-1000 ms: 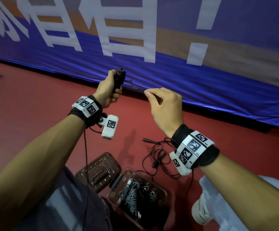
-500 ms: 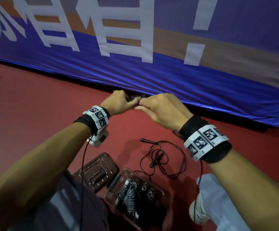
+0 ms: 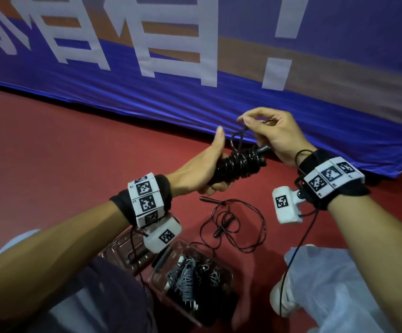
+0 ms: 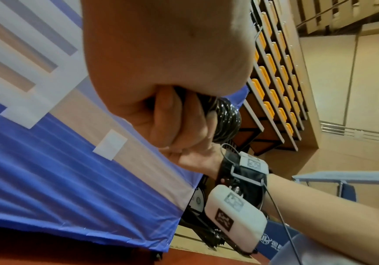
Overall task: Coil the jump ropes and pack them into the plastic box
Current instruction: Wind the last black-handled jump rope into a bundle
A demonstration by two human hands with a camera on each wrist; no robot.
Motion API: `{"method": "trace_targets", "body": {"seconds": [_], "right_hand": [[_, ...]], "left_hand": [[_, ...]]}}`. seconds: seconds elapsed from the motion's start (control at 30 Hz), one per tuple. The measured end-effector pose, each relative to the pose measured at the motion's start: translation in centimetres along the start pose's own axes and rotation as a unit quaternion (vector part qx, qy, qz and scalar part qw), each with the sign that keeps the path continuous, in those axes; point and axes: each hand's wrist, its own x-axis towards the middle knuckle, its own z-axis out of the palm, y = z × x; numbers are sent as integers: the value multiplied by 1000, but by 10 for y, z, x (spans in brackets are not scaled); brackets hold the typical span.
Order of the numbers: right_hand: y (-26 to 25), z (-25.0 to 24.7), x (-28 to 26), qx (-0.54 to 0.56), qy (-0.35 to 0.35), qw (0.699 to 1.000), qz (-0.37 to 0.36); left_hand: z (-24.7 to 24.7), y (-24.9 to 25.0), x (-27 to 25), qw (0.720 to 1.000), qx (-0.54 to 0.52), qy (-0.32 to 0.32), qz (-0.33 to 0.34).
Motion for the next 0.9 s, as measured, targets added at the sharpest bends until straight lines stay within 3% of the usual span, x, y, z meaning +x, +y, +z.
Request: {"method": "trace_targets", "body": {"seconds": [0.1,0.2,0.37,0.43,0.5,0.57,0.67,0.77,0.9], "right_hand": [[3,18,-4,46,-42,995,74],[8,38,-16,98,-153,970,161],[16,63,-22,84,-94,975,181],[21,79,-18,63,-43,987,140],[23,96,-25,-45,47,996,52],[22,111,-37,-175,100,977,-68],[13,117,-39,-300,104,921,-227],[6,103,-24,-347,47,873,-339],[7,92,-22,-395,-100,841,-357]], "left_hand": [[4,10,-8,994,84,27,60],[-2,14,-10,977,162,70,116],[-42,15,-14,952,202,192,125],[-51,12,-13,950,164,244,101],[-56,7,-8,956,87,273,63],[-60,3,-2,959,-15,282,11],[-71,0,2,959,-129,245,-60],[-83,-2,2,962,-166,188,-109],[-84,-9,3,969,-118,93,-196]]}}
